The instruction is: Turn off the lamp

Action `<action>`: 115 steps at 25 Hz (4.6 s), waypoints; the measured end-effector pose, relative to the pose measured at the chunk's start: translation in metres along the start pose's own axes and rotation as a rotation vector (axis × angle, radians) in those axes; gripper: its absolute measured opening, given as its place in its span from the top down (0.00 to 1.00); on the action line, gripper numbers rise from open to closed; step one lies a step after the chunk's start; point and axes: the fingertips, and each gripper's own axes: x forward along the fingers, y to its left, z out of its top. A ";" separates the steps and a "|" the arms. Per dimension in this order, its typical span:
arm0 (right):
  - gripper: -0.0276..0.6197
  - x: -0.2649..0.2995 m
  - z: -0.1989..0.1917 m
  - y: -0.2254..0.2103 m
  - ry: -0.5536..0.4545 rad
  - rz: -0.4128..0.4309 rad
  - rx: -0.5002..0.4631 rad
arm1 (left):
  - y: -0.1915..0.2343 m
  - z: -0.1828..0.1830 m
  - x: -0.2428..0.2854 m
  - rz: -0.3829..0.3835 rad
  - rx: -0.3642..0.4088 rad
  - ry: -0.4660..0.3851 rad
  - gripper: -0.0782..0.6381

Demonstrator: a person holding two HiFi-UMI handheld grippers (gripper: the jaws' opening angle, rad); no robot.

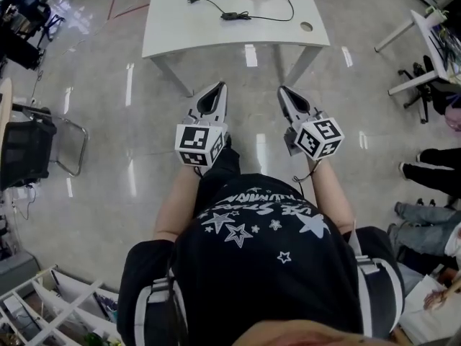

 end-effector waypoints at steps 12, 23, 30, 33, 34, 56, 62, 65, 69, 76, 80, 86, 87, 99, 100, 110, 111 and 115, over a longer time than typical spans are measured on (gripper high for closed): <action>0.95 0.104 0.032 -0.039 0.013 -0.057 0.046 | 0.083 0.011 0.090 -0.056 -0.023 0.032 0.88; 0.95 0.188 0.040 -0.049 0.050 -0.100 0.057 | 0.163 0.006 0.135 -0.094 -0.067 0.047 0.88; 0.95 0.213 0.043 -0.055 0.041 -0.136 0.084 | 0.183 0.007 0.157 -0.178 -0.066 0.032 0.88; 0.95 0.213 0.039 -0.063 0.059 -0.144 0.093 | 0.179 0.001 0.167 -0.191 -0.052 0.057 0.88; 0.95 0.213 0.039 -0.068 0.060 -0.148 0.097 | 0.176 0.000 0.171 -0.195 -0.049 0.060 0.88; 0.95 0.335 0.060 -0.187 0.147 -0.019 0.127 | 0.218 -0.049 0.307 -0.172 0.001 0.229 0.88; 0.95 0.358 0.054 -0.202 0.207 0.034 0.125 | 0.217 -0.074 0.331 -0.193 0.060 0.299 0.87; 0.95 0.368 0.049 -0.200 0.229 0.056 0.124 | 0.217 -0.085 0.336 -0.221 0.078 0.335 0.79; 0.95 0.379 0.042 -0.201 0.261 0.081 0.125 | 0.217 -0.100 0.346 -0.252 0.119 0.376 0.70; 0.95 0.394 0.030 -0.197 0.316 0.118 0.119 | 0.214 -0.126 0.360 -0.328 0.201 0.453 0.62; 0.95 0.394 0.025 -0.199 0.331 0.118 0.127 | 0.214 -0.137 0.366 -0.348 0.232 0.476 0.61; 0.95 0.396 0.016 -0.199 0.360 0.135 0.133 | 0.211 -0.153 0.378 -0.377 0.294 0.517 0.61; 0.95 0.396 0.015 -0.199 0.364 0.138 0.133 | 0.211 -0.155 0.379 -0.378 0.296 0.524 0.61; 0.95 0.410 0.006 -0.197 0.413 0.180 0.130 | 0.210 -0.162 0.382 -0.424 0.276 0.584 0.67; 0.95 0.411 0.004 -0.195 0.421 0.189 0.130 | 0.210 -0.162 0.382 -0.427 0.276 0.588 0.67; 0.95 0.425 -0.019 -0.178 0.545 0.235 0.076 | 0.212 -0.163 0.379 -0.446 0.283 0.602 0.68; 0.95 0.425 -0.020 -0.178 0.553 0.235 0.076 | 0.212 -0.163 0.379 -0.449 0.282 0.605 0.68; 0.95 0.426 -0.022 -0.179 0.579 0.225 0.133 | 0.213 -0.163 0.378 -0.461 0.280 0.619 0.69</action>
